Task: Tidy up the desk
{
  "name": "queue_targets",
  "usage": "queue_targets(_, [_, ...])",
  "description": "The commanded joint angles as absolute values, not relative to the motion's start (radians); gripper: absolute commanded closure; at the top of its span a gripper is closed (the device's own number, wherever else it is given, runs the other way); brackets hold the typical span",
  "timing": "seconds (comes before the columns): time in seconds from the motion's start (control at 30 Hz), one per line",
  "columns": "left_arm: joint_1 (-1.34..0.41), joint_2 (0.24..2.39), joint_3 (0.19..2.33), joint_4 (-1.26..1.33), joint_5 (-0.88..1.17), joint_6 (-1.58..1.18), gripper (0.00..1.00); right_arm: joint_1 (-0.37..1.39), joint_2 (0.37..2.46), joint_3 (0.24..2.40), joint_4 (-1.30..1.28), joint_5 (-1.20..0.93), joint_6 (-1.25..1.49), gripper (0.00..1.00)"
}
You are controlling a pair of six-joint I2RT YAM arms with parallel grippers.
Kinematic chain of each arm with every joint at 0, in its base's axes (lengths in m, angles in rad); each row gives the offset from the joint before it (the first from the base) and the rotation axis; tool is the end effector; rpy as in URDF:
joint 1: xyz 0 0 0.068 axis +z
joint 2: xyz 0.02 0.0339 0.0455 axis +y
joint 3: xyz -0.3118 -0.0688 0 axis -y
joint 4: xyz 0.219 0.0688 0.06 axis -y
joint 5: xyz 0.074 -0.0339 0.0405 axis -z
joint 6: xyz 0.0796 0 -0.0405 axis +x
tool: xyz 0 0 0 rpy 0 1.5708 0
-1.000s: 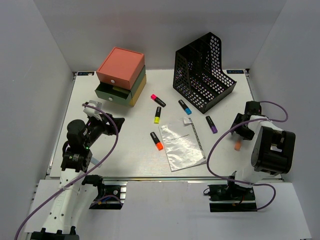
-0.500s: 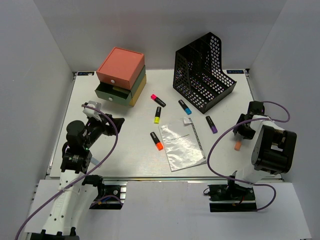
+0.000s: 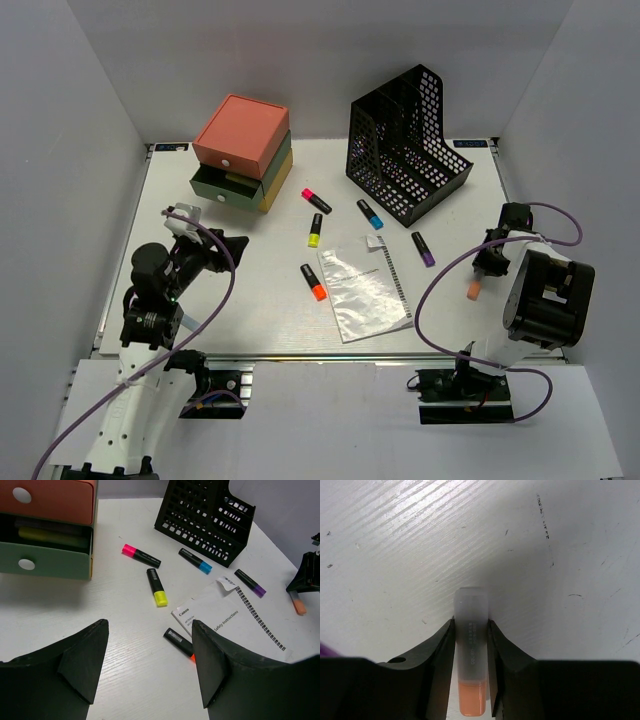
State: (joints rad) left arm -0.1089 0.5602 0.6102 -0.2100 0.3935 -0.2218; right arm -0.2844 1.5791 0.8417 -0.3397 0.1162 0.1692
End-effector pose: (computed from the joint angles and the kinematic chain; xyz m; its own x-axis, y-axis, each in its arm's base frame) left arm 0.1132 -0.0431 0.3265 -0.2594 -0.1760 -0.9496 0.4301 0.8593 -0.2768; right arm 0.2830 -0.0924 0.1877 -0.7773 0.4015 -0.4843 0.4690 0.8829 -0.0208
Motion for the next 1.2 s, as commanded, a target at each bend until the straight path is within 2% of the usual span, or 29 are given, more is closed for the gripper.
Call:
queue_targets(0.0, [-0.112, 0.549, 0.603, -0.215, 0.400, -0.227, 0.23, -0.281, 1.600, 0.793, -0.380, 0.063, 0.163, 0.83])
queue_targets(0.1, [-0.112, 0.549, 0.603, -0.215, 0.400, -0.227, 0.23, -0.278, 1.569, 0.792, -0.371, 0.058, 0.149, 0.92])
queue_targets(0.23, [-0.112, 0.548, 0.603, -0.210, 0.403, -0.225, 0.23, -0.276, 1.487, 0.764, -0.304, 0.029, 0.076, 1.00])
queue_targets(0.4, [-0.112, 0.540, 0.604, -0.213, 0.403, -0.225, 0.23, -0.262, 1.352, 0.794, -0.299, -0.096, -0.035, 1.00])
queue_targets(0.6, [-0.112, 0.502, 0.603, -0.207, 0.406, -0.224, 0.23, -0.204, 1.200, 0.943, -0.356, -0.213, -0.201, 1.00])
queue_targets(0.7, [-0.112, 0.485, 0.604, -0.204, 0.407, -0.222, 0.23, -0.138, 1.163, 1.049, -0.415, -0.356, -0.303, 1.00])
queue_targets(0.77, [-0.112, 0.477, 0.609, -0.207, 0.403, -0.222, 0.23, -0.072, 1.167, 1.147, -0.446, -0.463, -0.337, 1.00])
queue_targets(0.93, [-0.112, 0.456, 0.614, -0.219, 0.376, -0.221, 0.23, 0.116, 1.232, 1.314, -0.460, -0.580, -0.420, 1.00])
queue_targets(1.17, [-0.112, 0.405, 0.618, -0.239, 0.325, -0.221, 0.23, 0.434, 1.464, 1.604, -0.459, -0.486, -0.446, 1.00])
